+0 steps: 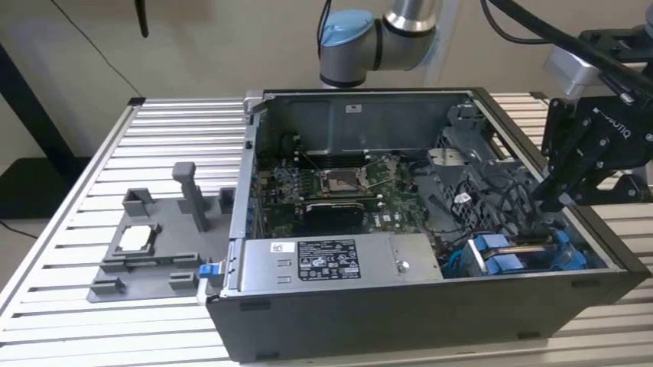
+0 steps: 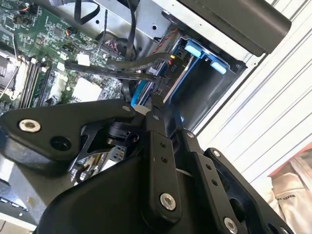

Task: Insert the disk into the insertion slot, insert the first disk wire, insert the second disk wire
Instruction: 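Insert the second disk wire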

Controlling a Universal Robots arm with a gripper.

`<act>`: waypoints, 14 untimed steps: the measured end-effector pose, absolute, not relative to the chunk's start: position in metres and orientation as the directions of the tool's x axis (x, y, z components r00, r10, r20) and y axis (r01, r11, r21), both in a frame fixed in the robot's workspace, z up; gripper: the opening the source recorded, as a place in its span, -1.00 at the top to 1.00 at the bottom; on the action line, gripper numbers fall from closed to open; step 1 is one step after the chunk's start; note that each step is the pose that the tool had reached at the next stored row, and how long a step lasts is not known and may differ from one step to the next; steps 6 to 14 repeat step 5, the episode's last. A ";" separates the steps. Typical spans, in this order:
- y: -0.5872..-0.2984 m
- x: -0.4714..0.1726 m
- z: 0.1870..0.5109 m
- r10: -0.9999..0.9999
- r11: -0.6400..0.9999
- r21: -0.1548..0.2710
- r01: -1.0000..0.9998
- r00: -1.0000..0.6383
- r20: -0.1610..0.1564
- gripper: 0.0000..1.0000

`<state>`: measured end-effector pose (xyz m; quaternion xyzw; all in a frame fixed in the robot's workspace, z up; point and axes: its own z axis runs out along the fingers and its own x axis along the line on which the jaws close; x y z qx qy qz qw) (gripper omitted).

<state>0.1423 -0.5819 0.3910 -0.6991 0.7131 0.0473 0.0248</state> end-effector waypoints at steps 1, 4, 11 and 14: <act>-0.582 0.142 0.391 -0.994 0.018 0.033 -0.999 -0.021 -0.103 0.53; -0.582 0.142 0.391 -0.994 0.018 0.033 -0.999 -0.021 -0.106 0.53; -0.582 0.142 0.391 -0.994 0.018 0.033 -0.999 -0.021 -0.107 0.53; -0.582 0.142 0.391 -0.994 0.018 0.033 -0.999 -0.021 -0.107 0.53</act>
